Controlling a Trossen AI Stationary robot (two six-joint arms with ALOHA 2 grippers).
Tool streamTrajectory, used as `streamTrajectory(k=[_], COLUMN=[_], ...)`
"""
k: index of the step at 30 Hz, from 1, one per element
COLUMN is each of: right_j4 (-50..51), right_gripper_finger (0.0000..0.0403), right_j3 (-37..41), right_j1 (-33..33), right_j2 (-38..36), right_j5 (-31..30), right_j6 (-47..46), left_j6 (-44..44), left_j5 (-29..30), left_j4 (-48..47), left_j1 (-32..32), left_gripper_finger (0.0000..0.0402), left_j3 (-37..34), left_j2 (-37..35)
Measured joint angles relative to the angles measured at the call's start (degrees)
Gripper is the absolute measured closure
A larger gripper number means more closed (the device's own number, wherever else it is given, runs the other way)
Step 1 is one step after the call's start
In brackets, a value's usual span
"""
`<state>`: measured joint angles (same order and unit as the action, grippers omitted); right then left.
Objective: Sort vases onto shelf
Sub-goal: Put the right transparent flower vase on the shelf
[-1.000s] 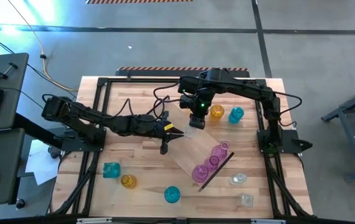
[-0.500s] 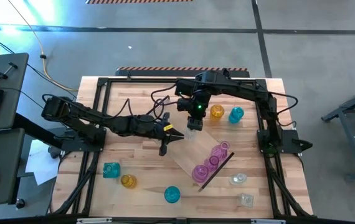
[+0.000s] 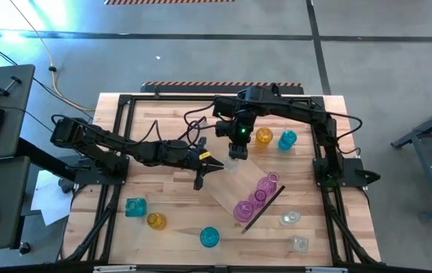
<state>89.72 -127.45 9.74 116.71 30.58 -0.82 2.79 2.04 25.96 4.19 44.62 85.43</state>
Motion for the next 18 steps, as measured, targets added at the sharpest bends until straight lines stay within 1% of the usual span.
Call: streamTrajectory(k=[9, 13, 18], right_j4=[-0.2, 0.3, 0.0], right_gripper_finger=[0.0271, 0.0259, 0.0257], right_j3=[0.1, -0.9, -4.4], right_j1=[0.0, -0.1, -0.1], right_j2=[0.2, 0.3, 0.4], right_j5=[0.0, -0.6, -0.3], right_j6=[-1.2, -1.8, -1.9], left_j6=[-0.4, -0.4, -0.4], left_j5=[0.2, 0.4, 0.6], left_j4=[-0.3, -0.3, -0.2], left_j1=[-0.1, -0.1, -0.1], left_gripper_finger=[0.0358, 0.0358, 0.0358], left_j3=[0.0, 0.0, 0.1], left_j2=[0.0, 0.0, 0.0])
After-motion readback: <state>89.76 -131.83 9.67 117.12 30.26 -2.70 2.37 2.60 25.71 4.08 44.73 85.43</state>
